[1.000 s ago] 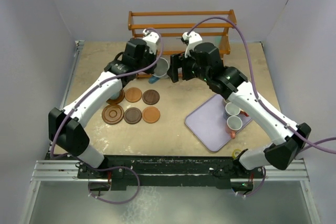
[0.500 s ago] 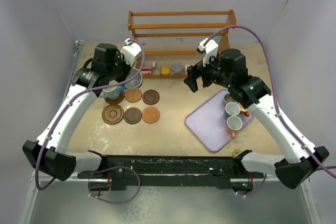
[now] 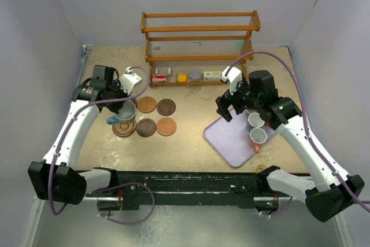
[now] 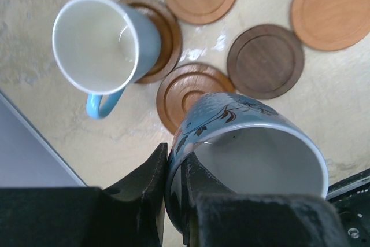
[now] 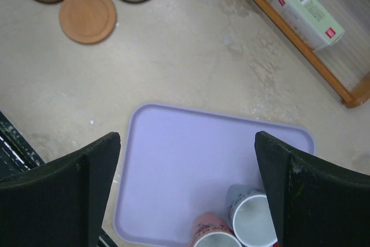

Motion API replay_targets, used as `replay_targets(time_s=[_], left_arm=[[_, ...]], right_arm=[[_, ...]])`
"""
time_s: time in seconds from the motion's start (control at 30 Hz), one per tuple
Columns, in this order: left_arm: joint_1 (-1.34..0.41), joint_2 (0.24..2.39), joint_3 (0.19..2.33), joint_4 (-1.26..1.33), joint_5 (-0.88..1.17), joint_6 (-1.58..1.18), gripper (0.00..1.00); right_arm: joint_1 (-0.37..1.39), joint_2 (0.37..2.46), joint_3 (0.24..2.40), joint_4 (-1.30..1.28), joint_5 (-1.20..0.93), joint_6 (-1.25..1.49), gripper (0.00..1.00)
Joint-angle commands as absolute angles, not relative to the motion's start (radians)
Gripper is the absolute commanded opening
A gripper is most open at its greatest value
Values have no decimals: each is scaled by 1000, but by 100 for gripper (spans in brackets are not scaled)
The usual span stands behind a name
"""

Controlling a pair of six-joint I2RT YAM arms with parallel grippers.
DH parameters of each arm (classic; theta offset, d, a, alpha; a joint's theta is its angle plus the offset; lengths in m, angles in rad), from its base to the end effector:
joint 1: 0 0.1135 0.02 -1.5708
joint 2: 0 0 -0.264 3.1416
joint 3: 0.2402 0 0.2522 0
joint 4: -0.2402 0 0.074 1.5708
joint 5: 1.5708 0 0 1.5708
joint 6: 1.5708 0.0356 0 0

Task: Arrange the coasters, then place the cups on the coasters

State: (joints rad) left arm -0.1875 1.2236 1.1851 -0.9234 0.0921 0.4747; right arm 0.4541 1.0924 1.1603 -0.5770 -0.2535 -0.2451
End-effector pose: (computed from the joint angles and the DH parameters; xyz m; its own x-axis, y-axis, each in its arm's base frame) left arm 0.2350 -0.0479 0.3225 -0.6083 0.5787 -0.5432 0.5794 0.7915 0.1943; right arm 0.2059 0.1104 0.3715 -0.2741 -0.3952 -0.8767 -0.7091 0.6989 -0.0933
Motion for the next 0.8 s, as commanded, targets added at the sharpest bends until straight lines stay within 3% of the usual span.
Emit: replay_targets(time_s=[0.0, 0.4, 0.77], left_arm=[[-73, 1212, 1183, -913, 213, 582, 3], [112, 1370, 1191, -929, 361, 720, 3], [158, 1483, 1200, -944, 413, 734, 3]], right_arm=[[414, 1034, 1107, -558, -285, -300, 100], [351, 1017, 1070, -581, -336, -315, 100], [337, 1017, 1064, -582, -342, -317, 100]])
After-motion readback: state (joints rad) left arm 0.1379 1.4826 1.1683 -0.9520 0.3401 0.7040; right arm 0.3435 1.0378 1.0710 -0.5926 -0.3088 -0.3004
